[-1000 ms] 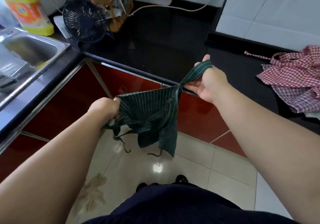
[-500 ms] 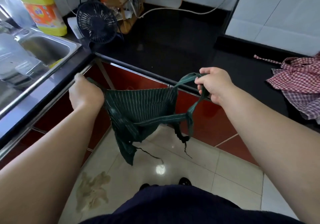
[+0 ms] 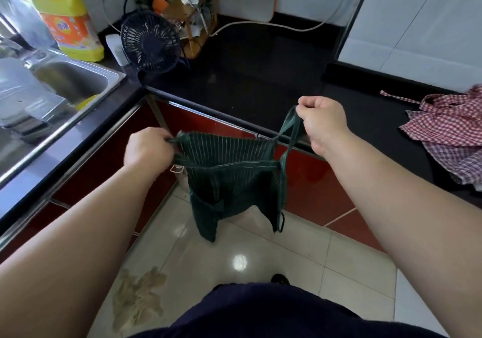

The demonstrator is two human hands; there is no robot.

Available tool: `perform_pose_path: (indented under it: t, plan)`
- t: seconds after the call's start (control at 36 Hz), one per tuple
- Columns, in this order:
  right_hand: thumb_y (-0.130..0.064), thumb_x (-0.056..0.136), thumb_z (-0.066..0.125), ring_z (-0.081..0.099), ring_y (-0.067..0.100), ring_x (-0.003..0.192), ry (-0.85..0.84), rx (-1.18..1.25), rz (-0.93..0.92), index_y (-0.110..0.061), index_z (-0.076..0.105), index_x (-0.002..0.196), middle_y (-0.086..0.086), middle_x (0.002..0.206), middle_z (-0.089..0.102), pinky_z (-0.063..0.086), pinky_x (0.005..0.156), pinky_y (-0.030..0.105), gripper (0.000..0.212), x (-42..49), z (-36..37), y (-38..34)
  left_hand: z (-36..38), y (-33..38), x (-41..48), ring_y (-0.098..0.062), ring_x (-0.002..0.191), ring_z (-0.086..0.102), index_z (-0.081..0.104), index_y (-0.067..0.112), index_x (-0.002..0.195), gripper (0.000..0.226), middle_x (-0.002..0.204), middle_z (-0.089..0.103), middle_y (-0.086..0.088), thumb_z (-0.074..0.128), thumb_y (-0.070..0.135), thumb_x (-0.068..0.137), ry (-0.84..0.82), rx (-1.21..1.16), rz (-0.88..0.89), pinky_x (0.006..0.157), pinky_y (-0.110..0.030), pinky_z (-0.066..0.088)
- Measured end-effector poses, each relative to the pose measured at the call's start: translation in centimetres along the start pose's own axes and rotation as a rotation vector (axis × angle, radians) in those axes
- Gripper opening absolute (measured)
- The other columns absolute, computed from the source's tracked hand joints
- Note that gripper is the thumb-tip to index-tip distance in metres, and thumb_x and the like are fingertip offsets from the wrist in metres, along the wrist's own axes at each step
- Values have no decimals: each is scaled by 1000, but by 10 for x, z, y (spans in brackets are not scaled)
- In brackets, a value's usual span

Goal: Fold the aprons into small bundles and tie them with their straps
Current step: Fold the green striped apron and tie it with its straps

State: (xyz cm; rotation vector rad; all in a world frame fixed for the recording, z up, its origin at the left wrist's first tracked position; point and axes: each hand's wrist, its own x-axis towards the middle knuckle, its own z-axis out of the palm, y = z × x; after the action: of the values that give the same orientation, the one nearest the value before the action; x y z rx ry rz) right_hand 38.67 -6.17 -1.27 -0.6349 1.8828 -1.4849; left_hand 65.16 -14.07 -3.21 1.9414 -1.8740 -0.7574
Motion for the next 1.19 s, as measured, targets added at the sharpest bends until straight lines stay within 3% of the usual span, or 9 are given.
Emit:
perform_pose_path:
  t: [0.11,0.28,0.39,0.5,0.69,0.78,0.86,1.08,1.19]
  plan:
    - [-14,97,50,60,23,111,151,-137,-146,-16,63,117,-9,115,59,51,95,35,24,-3,0,10,-12,-4,2,-36,117,51,60,9,123,38,124,60,-19,40,5,91,299,-66,-41,93,-38,41]
    - [-14,99,46,56,12,93,106,-323,-39,-13,62,122,-1,117,60,46,83,25,28,-10,6,28,2,-29,12,-35,87,62,63,-4,114,27,105,63,-17,53,6,92,-29,-241,-381,70,-35,47]
    - [-15,99,48,52,1,67,-17,-277,-119,-12,56,130,-2,111,60,42,56,8,32,-17,18,15,8,-15,10,-9,69,59,64,10,115,27,80,62,4,55,4,89,-79,-577,-247,57,-23,45]
    - [-7,94,55,61,10,95,-26,-310,-173,-13,47,139,0,138,49,41,59,-2,46,-21,22,0,-3,4,15,2,58,61,64,19,110,24,86,65,4,65,11,88,-176,-768,-108,48,-14,46]
    - [3,90,49,48,32,121,28,-951,-329,-4,55,129,16,130,54,40,91,31,40,-9,20,-15,-16,24,36,-28,116,53,39,23,145,56,133,56,-4,47,6,92,-54,33,521,96,-37,42]
    - [1,92,52,53,37,86,71,-1230,-413,1,52,89,17,94,51,39,65,39,3,3,17,-28,-17,43,46,-34,118,51,44,15,140,47,130,55,-11,52,10,93,64,210,617,92,-45,43]
    - [-18,101,46,43,30,70,133,-1336,-468,-4,40,83,11,74,42,31,59,37,24,21,10,-49,-21,61,69,-43,95,57,59,10,113,21,107,59,-14,52,18,95,183,393,704,71,-48,47]
    - [-32,103,34,44,15,51,209,-91,-180,-17,40,92,7,73,53,32,43,23,19,110,21,-106,-30,159,137,-38,87,54,56,5,112,25,97,61,-20,42,18,96,339,22,524,67,-35,35]
    - [-25,104,33,46,10,62,199,118,-231,-24,37,80,3,79,49,53,57,25,24,160,23,-124,-10,211,168,-19,58,65,46,13,104,12,83,64,-11,36,17,97,221,-406,427,55,-36,53]
